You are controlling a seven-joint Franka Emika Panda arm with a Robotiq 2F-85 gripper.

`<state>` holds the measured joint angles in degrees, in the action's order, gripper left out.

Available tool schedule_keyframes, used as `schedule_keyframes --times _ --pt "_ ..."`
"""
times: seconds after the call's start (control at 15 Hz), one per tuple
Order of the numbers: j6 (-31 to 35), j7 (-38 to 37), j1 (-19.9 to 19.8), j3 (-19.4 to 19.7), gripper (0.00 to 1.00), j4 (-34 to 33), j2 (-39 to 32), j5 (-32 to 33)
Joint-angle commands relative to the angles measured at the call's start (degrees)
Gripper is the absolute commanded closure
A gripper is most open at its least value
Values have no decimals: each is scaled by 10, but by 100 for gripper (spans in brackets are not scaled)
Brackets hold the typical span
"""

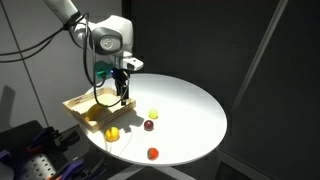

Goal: Put the orange plastic fruit in the crate

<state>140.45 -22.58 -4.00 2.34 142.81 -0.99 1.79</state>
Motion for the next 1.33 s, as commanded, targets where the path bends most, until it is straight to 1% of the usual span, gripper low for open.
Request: schedule_keyframes --times 0.0,0.4,0.67,1.0,1.27 --pt "-1 0 4 4 0 -1 0 0" --pt "15 -3 0 10 0 9 -12 12" --pt "26 -15 -3 24 0 17 -26 23" --pt "81 -20 -2 44 0 38 -44 25" --pt "104 -34 4 55 0 57 -61 37"
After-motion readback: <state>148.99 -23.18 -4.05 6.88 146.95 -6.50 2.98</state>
